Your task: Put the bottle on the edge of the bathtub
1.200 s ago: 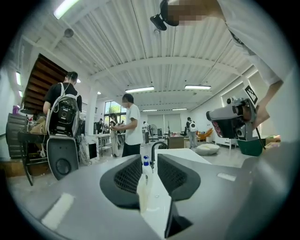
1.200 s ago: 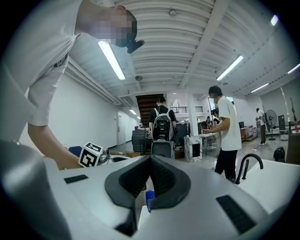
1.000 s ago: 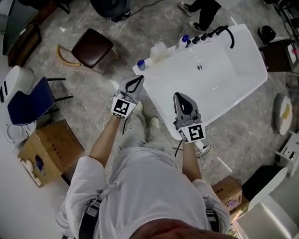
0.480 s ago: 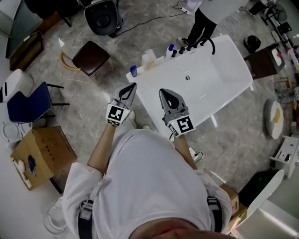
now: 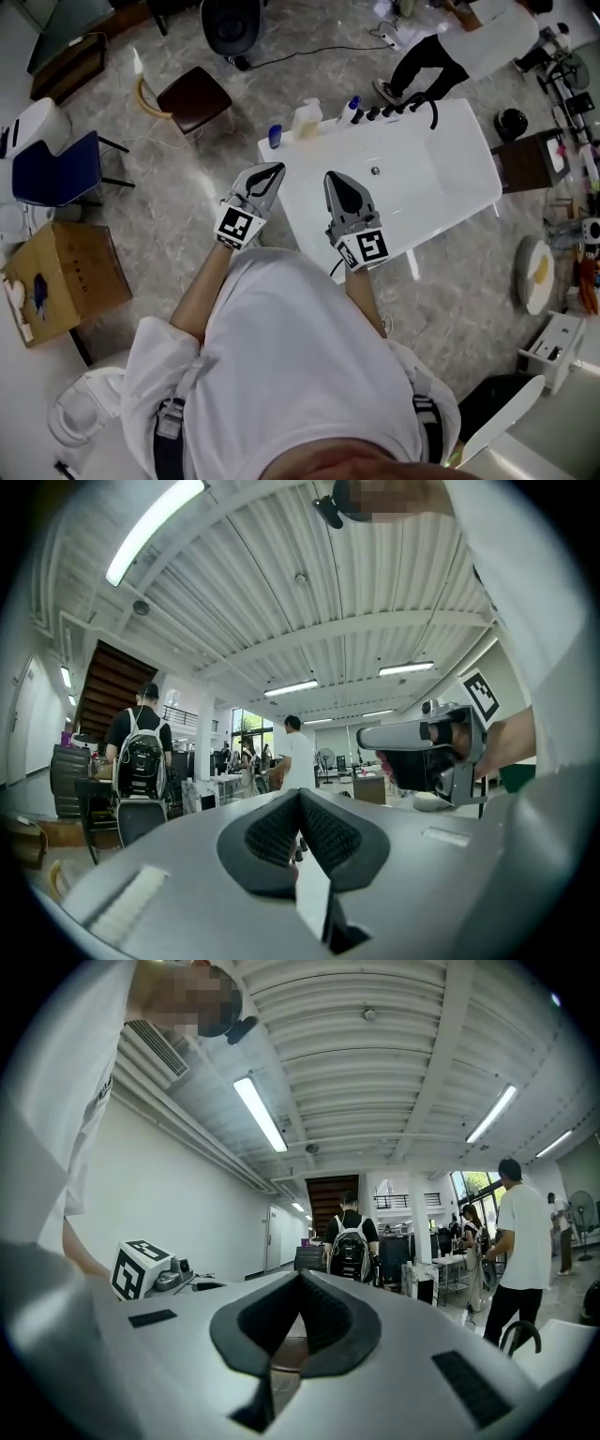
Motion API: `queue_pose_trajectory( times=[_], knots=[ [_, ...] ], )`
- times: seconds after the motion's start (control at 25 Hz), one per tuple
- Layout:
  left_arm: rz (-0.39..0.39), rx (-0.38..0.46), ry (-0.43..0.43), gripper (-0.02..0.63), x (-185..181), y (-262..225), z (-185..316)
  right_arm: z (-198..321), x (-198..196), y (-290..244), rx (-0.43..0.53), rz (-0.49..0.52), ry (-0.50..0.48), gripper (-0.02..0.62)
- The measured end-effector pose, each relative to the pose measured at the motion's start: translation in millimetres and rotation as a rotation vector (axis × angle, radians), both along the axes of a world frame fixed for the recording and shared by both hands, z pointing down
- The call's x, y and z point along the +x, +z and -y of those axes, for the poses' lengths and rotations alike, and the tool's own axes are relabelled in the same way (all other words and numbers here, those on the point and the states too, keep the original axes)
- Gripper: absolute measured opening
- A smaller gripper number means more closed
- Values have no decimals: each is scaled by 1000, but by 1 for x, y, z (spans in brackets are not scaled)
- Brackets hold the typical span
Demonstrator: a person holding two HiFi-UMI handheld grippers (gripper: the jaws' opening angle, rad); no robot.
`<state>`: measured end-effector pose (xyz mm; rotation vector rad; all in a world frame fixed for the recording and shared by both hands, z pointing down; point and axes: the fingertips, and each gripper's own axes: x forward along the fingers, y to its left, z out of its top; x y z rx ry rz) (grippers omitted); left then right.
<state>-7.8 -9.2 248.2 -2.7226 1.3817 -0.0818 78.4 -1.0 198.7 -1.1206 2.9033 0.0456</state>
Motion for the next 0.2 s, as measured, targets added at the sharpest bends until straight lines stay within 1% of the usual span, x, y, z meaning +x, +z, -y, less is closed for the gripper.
queue_pose_trajectory(
  times=[0.2],
  knots=[
    [-8, 40, -2, 2, 6, -8, -6, 2, 3, -6, 26, 8, 2, 0]
  ],
)
